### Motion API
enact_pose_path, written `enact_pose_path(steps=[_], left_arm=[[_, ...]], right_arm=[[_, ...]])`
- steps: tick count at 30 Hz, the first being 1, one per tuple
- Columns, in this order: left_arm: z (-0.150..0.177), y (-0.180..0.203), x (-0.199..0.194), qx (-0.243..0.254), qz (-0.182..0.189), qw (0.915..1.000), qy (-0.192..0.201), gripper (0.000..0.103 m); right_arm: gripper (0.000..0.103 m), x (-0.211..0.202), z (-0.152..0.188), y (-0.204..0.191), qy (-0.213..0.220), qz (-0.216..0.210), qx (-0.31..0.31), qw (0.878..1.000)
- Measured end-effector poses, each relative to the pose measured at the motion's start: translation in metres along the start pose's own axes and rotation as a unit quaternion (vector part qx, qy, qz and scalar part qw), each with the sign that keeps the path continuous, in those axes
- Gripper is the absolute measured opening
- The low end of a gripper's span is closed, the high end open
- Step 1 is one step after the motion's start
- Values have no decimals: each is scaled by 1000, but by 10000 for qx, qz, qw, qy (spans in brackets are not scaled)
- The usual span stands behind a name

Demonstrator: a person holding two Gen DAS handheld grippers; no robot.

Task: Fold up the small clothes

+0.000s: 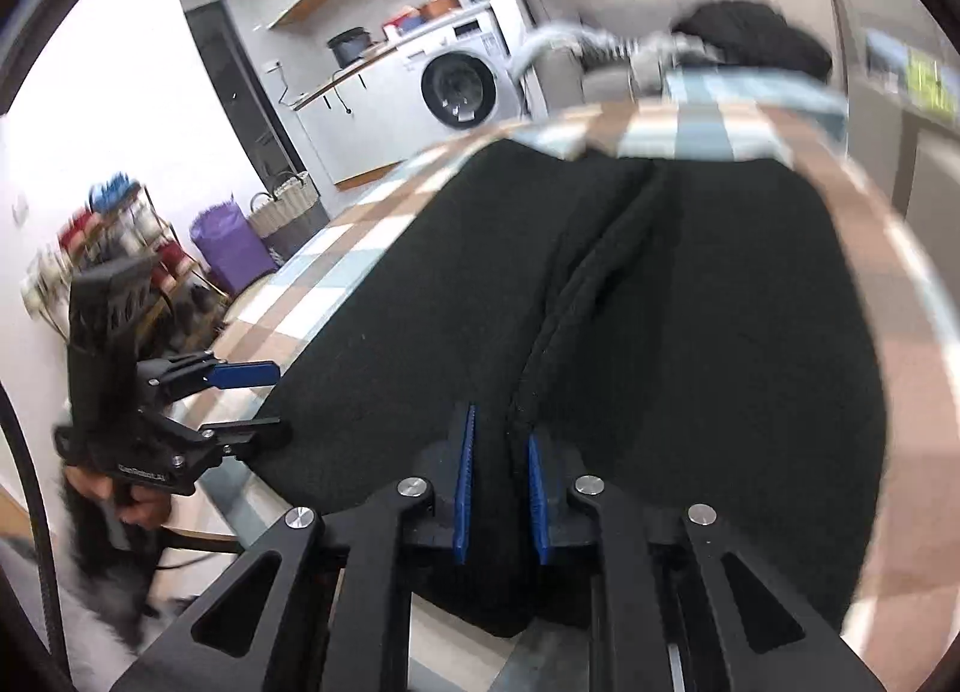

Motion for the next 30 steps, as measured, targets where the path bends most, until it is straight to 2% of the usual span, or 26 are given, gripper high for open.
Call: enact_pose_path(steps=[3, 5, 7, 10, 12, 15, 17, 18, 20, 21, 22, 23, 25, 30], left_arm=[[1, -1, 0, -23, 22, 10000, 0, 78], [1, -2, 1, -63, 29, 10000, 12, 78], [-2, -5, 3, -172, 89, 9998, 38, 78], [-9, -9, 8, -312, 121, 9994, 93, 78], [-16, -13, 14, -387, 154, 9990, 145, 78], [-31, -19, 25, -556, 175, 9980, 223, 78], [-42, -21, 33, -634, 148, 9976, 251, 77], [-48, -22, 38, -662, 108, 9974, 276, 74], [-56, -23, 44, -750, 15, 9968, 286, 54], [-60, -22, 46, -785, 15, 9965, 283, 49], [-62, -21, 48, -798, 48, 9964, 291, 35], [-65, -19, 48, -807, 83, 9962, 313, 27], [-67, -21, 48, -838, -12, 9958, 357, 20], [-65, -30, 42, -912, -105, 9947, 462, 10]], right_arm=[[15, 34, 4, -19, -317, 189, 209, 9991], [24, 40, 6, -24, -341, 13, 500, 9982], [34, 37, 2, -23, -279, 7, 619, 9977], [37, 39, 4, -25, -287, 64, 669, 9973], [39, 51, 6, -45, -287, 86, 639, 9975], [42, 56, 5, -54, -286, 147, 528, 9981], [45, 75, 7, -70, -267, 168, 477, 9984], [45, 76, 8, -71, -255, 188, 441, 9985], [47, 78, 11, -75, -260, 196, 417, 9986], [47, 78, 11, -77, -258, 202, 409, 9986], [47, 78, 12, -77, -257, 209, 388, 9987], [48, 78, 13, -79, -257, 210, 369, 9988], [48, 77, 15, -78, -253, 216, 363, 9988], [51, 86, 16, -87, -267, 214, 318, 9989]])
Point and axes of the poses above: each gripper's, at about its wrist camera, not at the fingertips, and x roughly the way its jaws point, y to its right, z to its underside, the point moved 8 cm from there along x, roughly the way its jaws point, and after that the axes turned 7 degrees about x, right-handed, at the moved point
